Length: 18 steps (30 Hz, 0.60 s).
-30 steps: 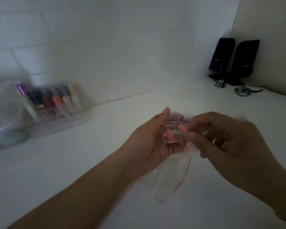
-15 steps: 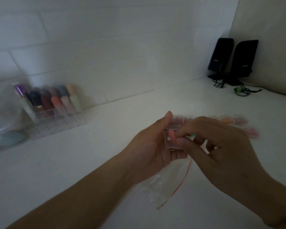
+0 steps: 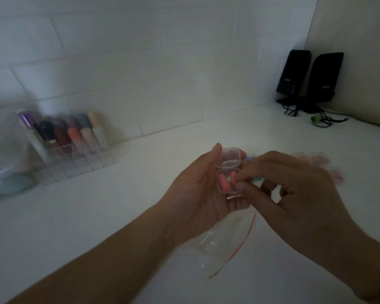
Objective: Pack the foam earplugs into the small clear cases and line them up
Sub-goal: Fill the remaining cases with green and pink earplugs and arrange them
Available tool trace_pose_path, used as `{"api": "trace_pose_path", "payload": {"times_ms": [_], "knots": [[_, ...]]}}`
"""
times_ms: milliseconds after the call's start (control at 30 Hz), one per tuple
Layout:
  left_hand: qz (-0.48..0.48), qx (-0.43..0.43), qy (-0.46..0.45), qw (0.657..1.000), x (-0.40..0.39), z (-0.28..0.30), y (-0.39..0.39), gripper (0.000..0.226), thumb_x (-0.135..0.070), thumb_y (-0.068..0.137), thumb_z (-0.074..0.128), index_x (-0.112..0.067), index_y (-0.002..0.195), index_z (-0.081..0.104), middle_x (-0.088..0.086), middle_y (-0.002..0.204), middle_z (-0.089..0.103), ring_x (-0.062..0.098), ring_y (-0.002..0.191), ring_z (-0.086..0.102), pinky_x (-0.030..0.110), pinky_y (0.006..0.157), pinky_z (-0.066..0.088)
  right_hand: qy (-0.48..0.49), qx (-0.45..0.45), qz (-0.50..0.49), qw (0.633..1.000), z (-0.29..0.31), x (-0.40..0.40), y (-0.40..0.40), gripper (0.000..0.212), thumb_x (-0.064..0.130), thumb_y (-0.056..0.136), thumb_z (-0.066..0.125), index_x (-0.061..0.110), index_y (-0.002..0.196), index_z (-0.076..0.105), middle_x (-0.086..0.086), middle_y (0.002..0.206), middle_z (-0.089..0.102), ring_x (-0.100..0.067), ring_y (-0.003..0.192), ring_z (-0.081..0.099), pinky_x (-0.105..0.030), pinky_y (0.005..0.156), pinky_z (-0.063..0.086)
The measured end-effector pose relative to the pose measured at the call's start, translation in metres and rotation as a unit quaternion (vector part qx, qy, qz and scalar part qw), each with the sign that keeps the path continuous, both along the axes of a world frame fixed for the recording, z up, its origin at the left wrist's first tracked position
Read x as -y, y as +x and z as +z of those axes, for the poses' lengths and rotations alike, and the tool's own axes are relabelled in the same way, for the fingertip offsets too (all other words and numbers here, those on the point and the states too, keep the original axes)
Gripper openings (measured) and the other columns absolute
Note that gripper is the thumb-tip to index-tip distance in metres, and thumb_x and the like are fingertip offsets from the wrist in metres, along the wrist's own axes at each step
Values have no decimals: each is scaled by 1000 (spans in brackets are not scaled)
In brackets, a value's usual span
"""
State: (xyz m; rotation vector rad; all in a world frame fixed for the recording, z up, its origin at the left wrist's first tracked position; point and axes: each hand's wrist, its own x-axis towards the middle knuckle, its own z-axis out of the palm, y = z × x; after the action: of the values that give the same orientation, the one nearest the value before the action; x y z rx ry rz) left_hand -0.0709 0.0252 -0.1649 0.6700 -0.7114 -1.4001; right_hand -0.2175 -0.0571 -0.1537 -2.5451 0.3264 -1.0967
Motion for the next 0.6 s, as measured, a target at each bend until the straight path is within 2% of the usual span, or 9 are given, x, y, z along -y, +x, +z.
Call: {"api": "trace_pose_path", "payload": {"times_ms": [67, 133, 200, 233, 300, 367, 433, 500, 600], "knots": [[1, -2, 7, 1000, 0, 2, 0, 41, -47, 88, 43, -12, 104, 57, 5, 100, 64, 18, 77, 59, 41, 84, 40, 11, 0, 4, 1000, 3, 0, -2, 8, 34, 84, 68, 28, 86, 73, 23, 84, 61, -4, 52, 55, -5, 54, 32], [17, -4, 14, 1000, 1, 3, 0, 36, -40, 88, 46, -9, 104, 57, 9, 100, 63, 22, 80, 58, 39, 81, 44, 32, 19, -3, 999, 8, -1, -4, 2, 30, 82, 70, 30, 83, 71, 28, 72, 59, -2, 52, 56, -3, 51, 33], [38, 14, 18, 999, 1, 4, 1, 29, -23, 86, 50, -6, 109, 54, 13, 98, 66, 26, 77, 62, 36, 77, 52, 78, 45, -18, 996, 12, 1, -6, 6, 31, 85, 68, 36, 81, 65, 27, 64, 60, -1, 54, 59, -3, 45, 36], [47, 29, 23, 998, 0, 4, 2, 28, -12, 86, 51, -4, 113, 54, 16, 104, 67, 30, 81, 65, 38, 80, 55, 100, 50, -29, 993, 13, 3, -5, 10, 35, 88, 67, 39, 80, 63, 27, 69, 63, -3, 54, 61, -5, 44, 38], [60, 52, 32, 996, -1, 4, 2, 39, 11, 87, 49, -3, 123, 52, 19, 123, 63, 41, 98, 65, 44, 91, 54, 129, 34, -47, 990, 11, 8, -5, 7, 39, 86, 62, 40, 79, 63, 26, 75, 64, -8, 55, 62, -10, 45, 41], [64, 56, 23, 996, -3, 4, 1, 58, 24, 82, 47, -8, 130, 51, 20, 130, 59, 41, 110, 62, 48, 93, 51, 147, -7, -56, 988, 8, 12, -3, 11, 45, 83, 56, 40, 81, 65, 24, 76, 65, -7, 59, 62, -12, 50, 43], [63, 63, 13, 996, -4, 6, -2, 68, 27, 81, 48, -15, 134, 51, 16, 134, 56, 36, 118, 60, 49, 93, 52, 153, -50, -53, 985, 5, 12, -1, 25, 57, 79, 49, 40, 84, 67, 21, 79, 66, -5, 66, 62, -17, 57, 44], [59, 84, 2, 995, -5, 5, -3, 72, 21, 79, 55, -22, 136, 49, 13, 140, 50, 32, 120, 59, 47, 93, 53, 150, -72, -35, 985, 4, 11, 1, 36, 64, 75, 48, 37, 85, 70, 18, 85, 65, -4, 71, 60, -18, 62, 44], [58, 156, -16, 986, -9, 4, -2, 77, 9, 77, 62, -32, 139, 43, 5, 147, 42, 24, 125, 56, 46, 98, 50, 233, -65, -3, 970, 7, 8, 2, 31, 61, 66, 63, 34, 81, 70, 23, 84, 67, 2, 68, 63, -9, 58, 45]]}}
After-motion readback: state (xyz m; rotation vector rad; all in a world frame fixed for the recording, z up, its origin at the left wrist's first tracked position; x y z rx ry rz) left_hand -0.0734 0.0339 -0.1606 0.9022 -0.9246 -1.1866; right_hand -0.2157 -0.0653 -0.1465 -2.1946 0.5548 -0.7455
